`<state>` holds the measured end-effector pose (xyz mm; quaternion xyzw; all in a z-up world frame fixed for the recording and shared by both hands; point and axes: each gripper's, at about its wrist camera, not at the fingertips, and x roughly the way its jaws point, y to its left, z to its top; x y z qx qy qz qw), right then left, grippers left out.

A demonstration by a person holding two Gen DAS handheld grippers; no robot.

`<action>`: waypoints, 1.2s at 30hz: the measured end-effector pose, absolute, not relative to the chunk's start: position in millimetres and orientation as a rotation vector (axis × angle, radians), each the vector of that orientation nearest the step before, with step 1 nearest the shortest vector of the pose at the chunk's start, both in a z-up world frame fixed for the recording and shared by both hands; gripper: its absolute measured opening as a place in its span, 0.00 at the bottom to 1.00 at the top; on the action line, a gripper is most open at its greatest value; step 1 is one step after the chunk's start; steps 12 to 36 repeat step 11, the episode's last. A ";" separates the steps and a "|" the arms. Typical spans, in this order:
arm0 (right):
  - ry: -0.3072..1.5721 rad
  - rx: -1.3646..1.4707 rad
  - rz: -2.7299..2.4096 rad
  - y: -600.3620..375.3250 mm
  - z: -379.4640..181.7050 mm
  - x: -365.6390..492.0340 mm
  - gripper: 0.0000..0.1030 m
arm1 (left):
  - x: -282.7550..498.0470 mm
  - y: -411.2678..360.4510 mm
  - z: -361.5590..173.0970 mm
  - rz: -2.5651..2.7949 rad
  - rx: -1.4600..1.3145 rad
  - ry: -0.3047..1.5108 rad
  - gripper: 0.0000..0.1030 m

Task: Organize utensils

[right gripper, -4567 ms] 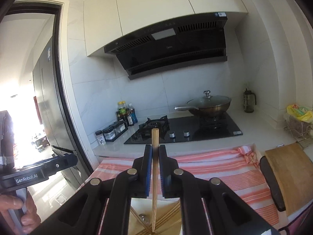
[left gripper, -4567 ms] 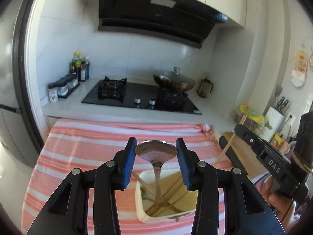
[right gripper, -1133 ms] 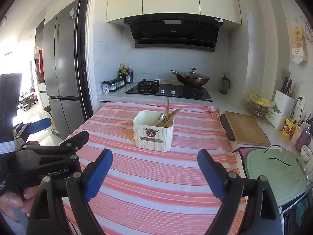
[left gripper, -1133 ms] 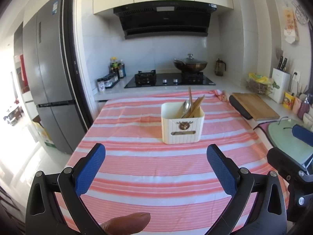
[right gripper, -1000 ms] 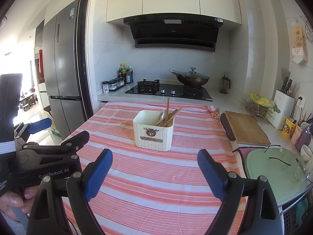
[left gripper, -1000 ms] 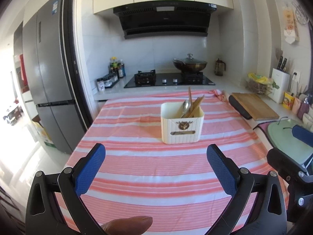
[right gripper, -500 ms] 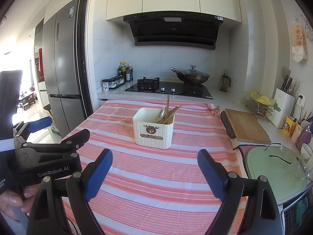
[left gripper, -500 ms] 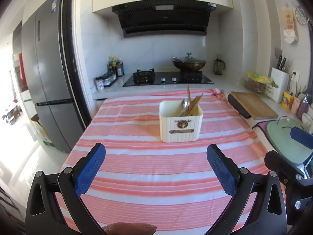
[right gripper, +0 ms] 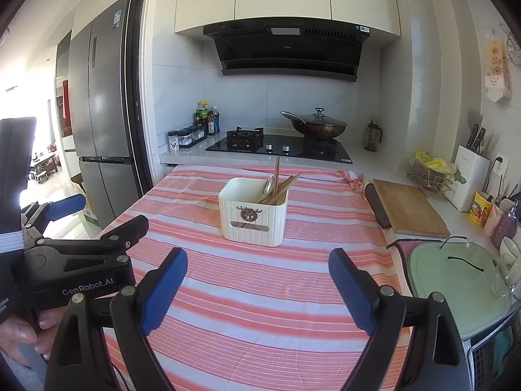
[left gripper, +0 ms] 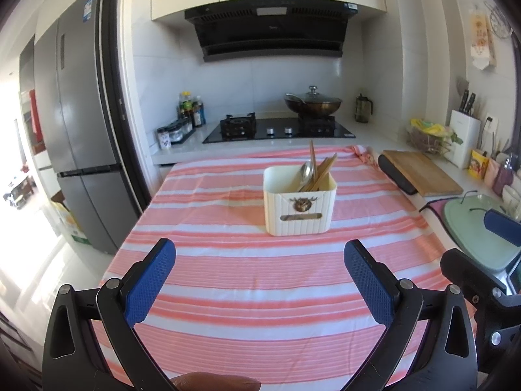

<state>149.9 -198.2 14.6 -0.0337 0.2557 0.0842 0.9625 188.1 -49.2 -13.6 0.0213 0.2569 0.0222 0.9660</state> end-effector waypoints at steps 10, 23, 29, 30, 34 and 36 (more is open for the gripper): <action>0.547 -0.064 0.151 -197.1 5.1 159.6 0.88 | 186.9 -36.3 -15.8 0.047 0.001 0.485 1.00; 0.549 -0.062 0.153 -197.7 3.6 160.4 0.88 | 187.9 -36.0 -16.0 0.045 0.002 0.487 1.00; 0.549 -0.062 0.153 -197.7 3.6 160.4 0.88 | 187.9 -36.0 -16.0 0.045 0.002 0.487 1.00; 0.549 -0.062 0.153 -197.7 3.6 160.4 0.88 | 187.9 -36.0 -16.0 0.045 0.002 0.487 1.00; 0.549 -0.062 0.153 -197.7 3.6 160.4 0.88 | 187.9 -36.0 -16.0 0.045 0.002 0.487 1.00; 0.549 -0.062 0.153 -197.7 3.6 160.4 0.88 | 187.9 -36.0 -16.0 0.045 0.002 0.487 1.00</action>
